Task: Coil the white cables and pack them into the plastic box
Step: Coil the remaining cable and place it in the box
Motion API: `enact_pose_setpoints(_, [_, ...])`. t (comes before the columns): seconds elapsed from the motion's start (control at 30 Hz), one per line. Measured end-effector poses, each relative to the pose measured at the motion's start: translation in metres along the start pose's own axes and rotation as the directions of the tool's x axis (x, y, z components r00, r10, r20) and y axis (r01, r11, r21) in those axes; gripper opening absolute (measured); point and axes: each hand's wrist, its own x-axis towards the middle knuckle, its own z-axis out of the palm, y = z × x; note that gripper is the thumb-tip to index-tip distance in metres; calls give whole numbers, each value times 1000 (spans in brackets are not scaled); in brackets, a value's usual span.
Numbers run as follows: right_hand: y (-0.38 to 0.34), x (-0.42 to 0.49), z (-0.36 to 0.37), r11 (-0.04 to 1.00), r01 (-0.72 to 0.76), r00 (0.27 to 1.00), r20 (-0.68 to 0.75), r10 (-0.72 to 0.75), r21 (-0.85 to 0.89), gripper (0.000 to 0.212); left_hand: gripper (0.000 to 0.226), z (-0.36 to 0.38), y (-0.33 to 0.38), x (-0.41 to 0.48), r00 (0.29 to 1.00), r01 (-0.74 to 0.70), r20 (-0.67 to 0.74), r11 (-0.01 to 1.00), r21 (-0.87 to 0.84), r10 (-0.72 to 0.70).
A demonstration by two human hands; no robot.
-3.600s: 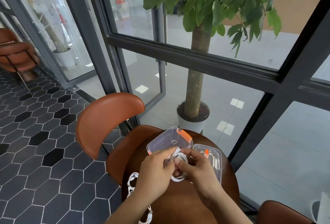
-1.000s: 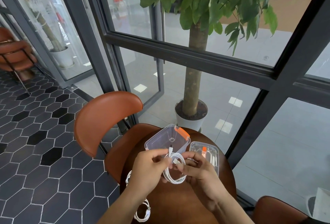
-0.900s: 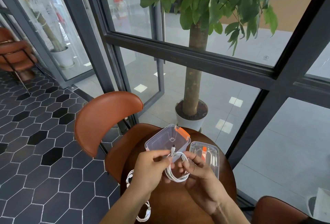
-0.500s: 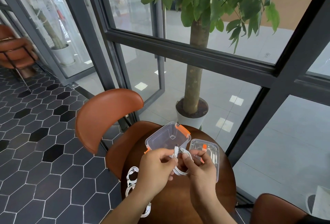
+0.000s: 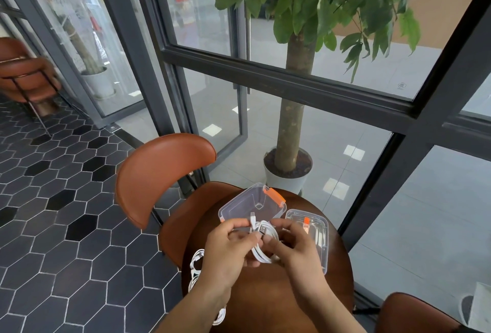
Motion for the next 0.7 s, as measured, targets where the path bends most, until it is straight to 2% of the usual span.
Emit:
enact_pose_setpoints(0.17, [-1,0,-6,987,-122,992,28,120,100,30,14,-6,-6,3,1000,16,1,1000,16,-16])
enact_pose_setpoints(0.3, [-1,0,-9,988,-138,989,56,134,64,30,16,-8,-8,4,1000,30,0,998,56,-30])
enact_pose_setpoints(0.47, [2,0,-11,981,-166,985,65,160,98,32,26,-8,-14,4,1000,25,11,990,141,-27])
enact_pose_setpoints(0.7, [-2,0,-14,954,-244,967,110,228,176,33,21,-11,-18,6,1000,9,23,988,153,-12])
